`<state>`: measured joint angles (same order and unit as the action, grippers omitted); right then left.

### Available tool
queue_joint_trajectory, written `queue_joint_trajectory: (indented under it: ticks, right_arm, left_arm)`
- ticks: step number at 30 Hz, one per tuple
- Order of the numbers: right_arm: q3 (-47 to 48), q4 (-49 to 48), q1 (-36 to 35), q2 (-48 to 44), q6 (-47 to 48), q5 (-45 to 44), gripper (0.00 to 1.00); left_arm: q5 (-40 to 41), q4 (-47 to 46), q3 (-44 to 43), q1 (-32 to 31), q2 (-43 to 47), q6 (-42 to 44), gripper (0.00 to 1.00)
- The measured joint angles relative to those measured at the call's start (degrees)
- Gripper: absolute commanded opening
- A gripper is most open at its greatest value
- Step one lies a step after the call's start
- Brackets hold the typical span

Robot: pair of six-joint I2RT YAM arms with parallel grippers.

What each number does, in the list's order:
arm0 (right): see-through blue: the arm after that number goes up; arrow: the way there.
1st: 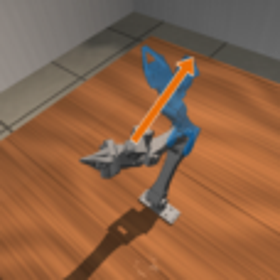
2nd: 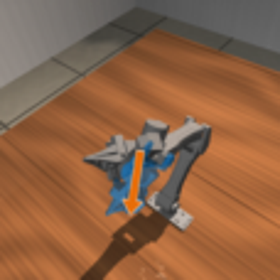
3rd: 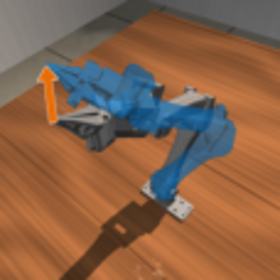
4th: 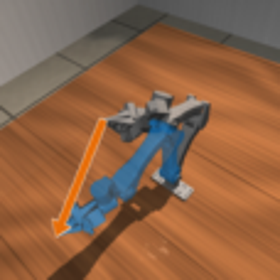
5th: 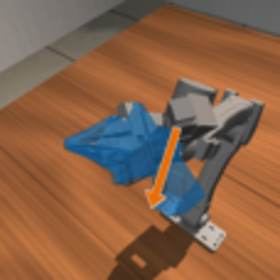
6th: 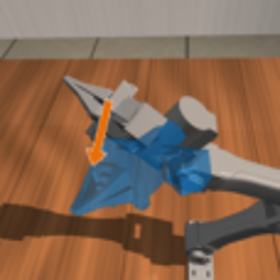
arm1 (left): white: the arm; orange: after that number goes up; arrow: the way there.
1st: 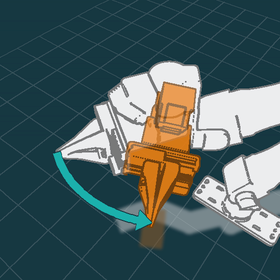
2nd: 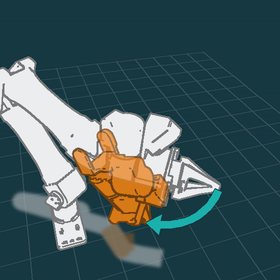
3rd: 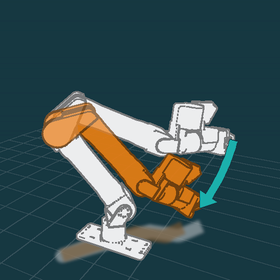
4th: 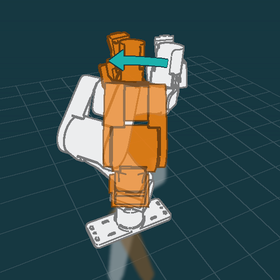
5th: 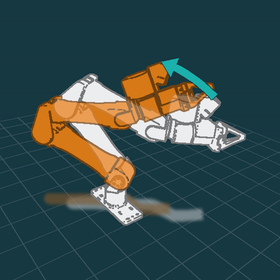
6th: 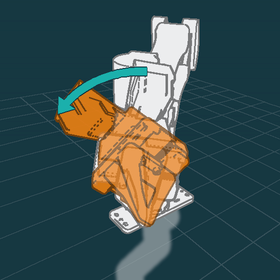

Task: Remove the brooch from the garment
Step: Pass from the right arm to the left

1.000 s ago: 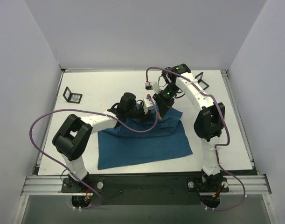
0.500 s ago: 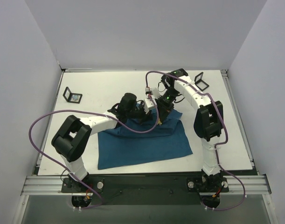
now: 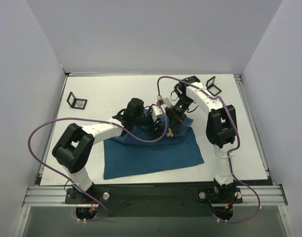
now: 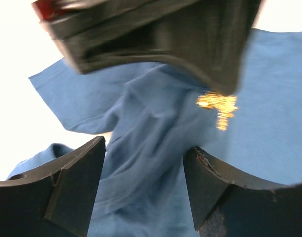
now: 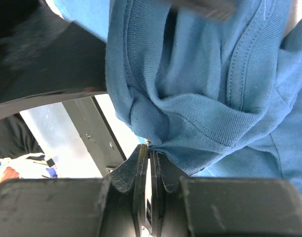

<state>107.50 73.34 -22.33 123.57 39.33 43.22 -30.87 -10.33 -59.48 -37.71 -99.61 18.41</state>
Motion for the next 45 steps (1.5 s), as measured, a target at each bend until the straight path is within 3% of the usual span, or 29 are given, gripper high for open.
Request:
queue_joint_trajectory:
  ticks: [10,17,18,27,36,41,45]
  right_arm:
    - [-1.6,0.2,0.8,0.1,1.7,4.0,0.0]
    - [-3.4,0.2,1.0,0.1,2.8,5.8,0.0]
    - [-3.7,0.2,1.0,0.1,2.9,6.0,0.0]
    - [-6.4,0.2,1.3,-0.1,4.7,8.7,0.0]
    - [-7.8,0.3,1.8,-0.8,6.7,10.2,0.0]
    - [-8.5,0.3,2.4,-1.9,8.2,11.0,0.0]
    - [-8.5,0.3,2.6,-3.0,8.8,11.6,0.0]
  left_arm:
    - [-12.4,5.1,0.0,0.0,1.2,0.7,0.79]
    - [-13.4,4.3,0.0,-0.2,1.1,-5.1,0.85]
    - [-13.4,4.0,-0.1,-0.3,1.1,-6.1,0.91]
    - [-14.1,1.4,-1.5,-0.8,-2.3,-12.8,0.93]
    - [-17.9,-0.7,-1.5,-0.4,-3.7,-15.7,0.76]
    - [-23.8,-8.5,-0.9,1.7,-4.5,-22.3,0.62]
    - [-26.5,-12.9,-0.2,3.2,-5.8,-25.8,0.6]
